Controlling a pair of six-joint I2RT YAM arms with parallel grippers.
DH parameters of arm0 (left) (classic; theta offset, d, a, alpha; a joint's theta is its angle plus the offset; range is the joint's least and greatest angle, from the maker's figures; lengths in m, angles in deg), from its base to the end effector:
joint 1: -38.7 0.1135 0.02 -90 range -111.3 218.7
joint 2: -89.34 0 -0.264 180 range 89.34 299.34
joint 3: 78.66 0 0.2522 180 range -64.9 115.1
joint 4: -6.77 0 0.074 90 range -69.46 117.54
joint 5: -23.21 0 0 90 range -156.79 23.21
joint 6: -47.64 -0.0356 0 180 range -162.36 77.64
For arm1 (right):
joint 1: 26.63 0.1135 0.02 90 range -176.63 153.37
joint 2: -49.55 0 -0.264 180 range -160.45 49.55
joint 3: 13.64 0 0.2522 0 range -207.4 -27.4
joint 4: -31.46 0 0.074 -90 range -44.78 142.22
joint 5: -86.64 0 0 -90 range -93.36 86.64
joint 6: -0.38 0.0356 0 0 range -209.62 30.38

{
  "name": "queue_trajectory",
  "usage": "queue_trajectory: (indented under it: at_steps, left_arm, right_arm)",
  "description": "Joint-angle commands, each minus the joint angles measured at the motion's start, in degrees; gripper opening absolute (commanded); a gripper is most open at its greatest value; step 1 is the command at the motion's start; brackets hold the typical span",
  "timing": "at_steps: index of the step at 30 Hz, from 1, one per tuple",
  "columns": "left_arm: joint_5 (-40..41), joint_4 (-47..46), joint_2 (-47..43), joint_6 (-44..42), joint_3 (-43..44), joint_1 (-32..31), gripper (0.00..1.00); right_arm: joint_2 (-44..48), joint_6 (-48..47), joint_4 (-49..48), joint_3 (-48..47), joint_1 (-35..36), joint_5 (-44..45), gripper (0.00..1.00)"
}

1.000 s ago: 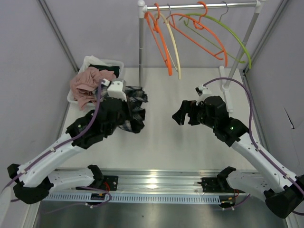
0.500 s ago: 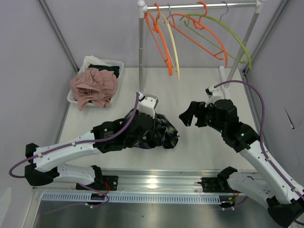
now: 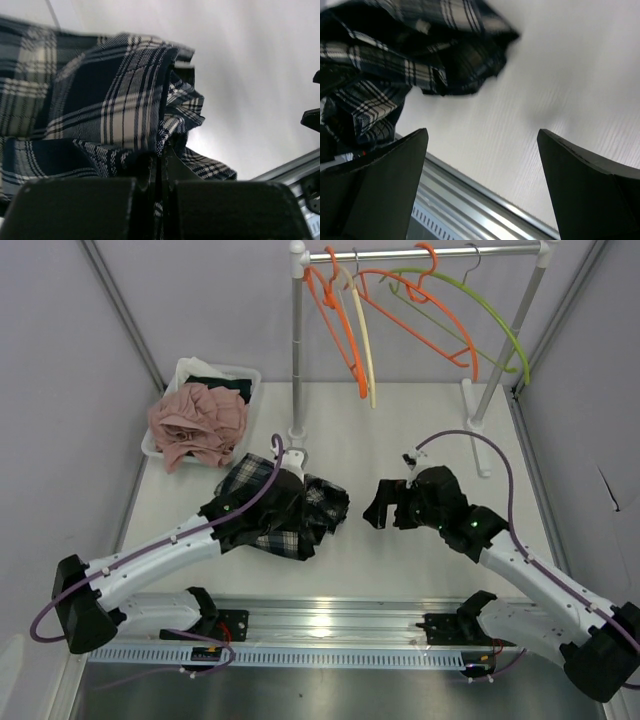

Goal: Place the skirt on the hanger

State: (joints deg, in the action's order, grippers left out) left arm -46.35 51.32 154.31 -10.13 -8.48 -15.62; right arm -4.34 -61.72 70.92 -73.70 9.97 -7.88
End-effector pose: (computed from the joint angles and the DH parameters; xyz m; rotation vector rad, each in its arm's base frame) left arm 0.1515 -0.1897 0.3076 0.2408 2.2283 -0.4315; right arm 0.1643 0.1255 0.2938 -0.2177 2.2324 0.7206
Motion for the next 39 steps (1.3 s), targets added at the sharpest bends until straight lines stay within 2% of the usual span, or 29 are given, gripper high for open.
queue_trajectory:
  at_steps: [1,4,7,9,10,14,15,16,17,19,20,23,25,28,32,33,35,36,39]
  left_arm:
    - [-8.75,-5.82,-2.66,1.18,-2.37,1.59,0.01]
    - [-12.79,-6.0,0.67,1.17,-1.14,1.5,0.0]
    - [-16.31,-10.47,5.14,2.84,0.61,0.19,0.0]
    - [-15.36,-11.53,8.84,3.02,5.96,-2.53,0.0]
    - [-14.91,-11.45,13.47,3.1,9.81,-4.19,0.0]
    - [-17.19,-14.08,24.81,6.7,20.35,-4.83,0.0]
    - [-17.02,-14.52,26.59,7.66,21.78,-4.74,0.04]
    - [-17.28,-15.4,29.48,7.76,24.06,-4.56,0.21]
    - [-17.46,-15.67,30.56,7.94,26.17,-4.39,0.32]
    - [-18.59,-15.76,31.88,7.76,27.94,-3.69,0.45]
    - [-18.6,-15.67,31.97,7.41,28.13,-3.42,0.55]
    - [-17.29,-15.23,28.47,5.22,25.77,-1.4,0.72]
    - [-17.37,-15.23,23.47,4.07,22.7,1.57,0.77]
    - [-16.93,-13.22,15.3,3.63,18.04,6.57,0.78]
    - [-14.3,-8.56,4.05,3.89,10.23,13.79,0.78]
    - [-13.6,-6.72,1.94,4.42,9.24,15.2,0.78]
    - [-12.63,-4.78,-3.87,4.25,5.57,18.37,0.78]
    - [-11.06,-2.59,-5.54,3.64,4.84,19.34,0.79]
    - [-11.04,-0.03,-10.73,1.79,2.2,23.46,0.8]
  right_arm:
    - [-2.36,1.98,-6.0,2.44,2.33,0.73,0.96]
    - [-2.98,2.33,-5.74,2.27,3.74,3.8,0.95]
    - [-1.14,1.99,-2.15,-0.01,3.83,8.81,0.95]
    - [1.23,1.81,1.27,-2.11,3.13,12.14,0.95]
    - [2.11,2.15,2.51,-2.82,2.61,13.12,0.95]
    - [6.68,4.08,7.87,-5.9,-0.64,15.59,0.95]
    - [7.47,4.35,8.32,-6.25,-1.26,15.67,0.95]
    - [8.7,4.7,8.49,-6.86,-2.4,15.24,0.95]
    - [9.06,4.79,8.93,-7.04,-2.76,14.98,0.96]
    - [8.98,4.71,8.94,-7.22,-2.94,13.14,0.96]
    - [8.63,4.62,9.11,-7.22,-2.76,12.43,0.95]
    - [7.49,4.71,9.29,-6.78,0.12,13.47,0.93]
    - [7.22,5.41,9.2,-6.43,2.41,15.75,0.93]
    - [5.64,6.37,7.1,-6.17,7.16,17.96,0.91]
    - [-1.9,7.08,3.24,-7.74,16.99,21.99,0.89]
    - [-6.71,7.08,2.88,-9.4,22.23,25.05,0.89]
    - [-12.26,6.91,2.43,-11.69,27.36,27.97,0.89]
    - [-17.95,6.73,2.26,-12.92,32.0,30.42,0.89]
    - [-25.63,6.82,1.12,-17.32,37.48,32.55,0.89]
